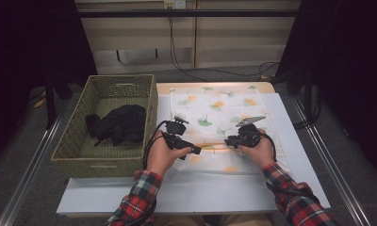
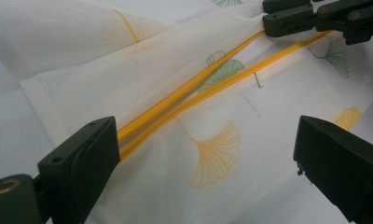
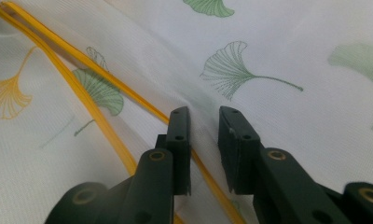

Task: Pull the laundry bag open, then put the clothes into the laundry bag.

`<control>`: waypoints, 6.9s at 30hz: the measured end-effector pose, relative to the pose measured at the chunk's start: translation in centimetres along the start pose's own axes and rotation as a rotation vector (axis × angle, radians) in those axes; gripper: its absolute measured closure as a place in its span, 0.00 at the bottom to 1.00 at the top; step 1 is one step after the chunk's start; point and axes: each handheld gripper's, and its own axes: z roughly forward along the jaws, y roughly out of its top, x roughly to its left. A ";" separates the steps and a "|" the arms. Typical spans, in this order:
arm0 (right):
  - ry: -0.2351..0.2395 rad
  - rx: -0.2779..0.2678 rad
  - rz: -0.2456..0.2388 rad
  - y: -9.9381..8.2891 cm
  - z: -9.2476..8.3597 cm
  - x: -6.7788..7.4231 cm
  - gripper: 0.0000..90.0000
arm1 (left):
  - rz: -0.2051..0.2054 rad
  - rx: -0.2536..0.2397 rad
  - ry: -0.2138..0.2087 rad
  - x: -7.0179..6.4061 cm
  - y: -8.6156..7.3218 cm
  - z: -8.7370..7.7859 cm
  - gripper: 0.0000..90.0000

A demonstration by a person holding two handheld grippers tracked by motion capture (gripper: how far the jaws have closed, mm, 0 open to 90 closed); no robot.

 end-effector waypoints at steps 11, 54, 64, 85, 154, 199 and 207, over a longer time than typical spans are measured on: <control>-0.002 -0.001 0.022 0.1 0.0 -0.1 0.90 | 0.002 0.009 -0.003 0.2 0.1 0.2 0.08; 0.088 -0.028 0.160 -0.1 -0.7 0.2 0.97 | -0.007 0.012 -0.005 -0.6 0.1 0.7 0.07; 0.085 0.003 0.111 -0.6 -0.3 0.9 0.80 | 0.018 0.039 -0.001 -0.4 0.1 1.0 0.07; 0.099 -0.003 0.090 0.8 -1.7 0.6 1.00 | 0.016 0.040 -0.003 -0.4 0.1 1.0 0.08; 0.100 -0.017 0.163 1.4 -1.4 -0.2 1.00 | 0.016 0.042 -0.014 -0.4 0.1 1.1 0.07; 0.083 -0.110 0.164 7.5 -5.4 -1.1 1.00 | 0.015 0.015 -0.035 -0.1 0.3 0.3 0.05; 0.079 -0.127 0.165 8.6 -6.1 -1.2 1.00 | 0.019 0.018 -0.024 0.0 0.3 0.1 0.05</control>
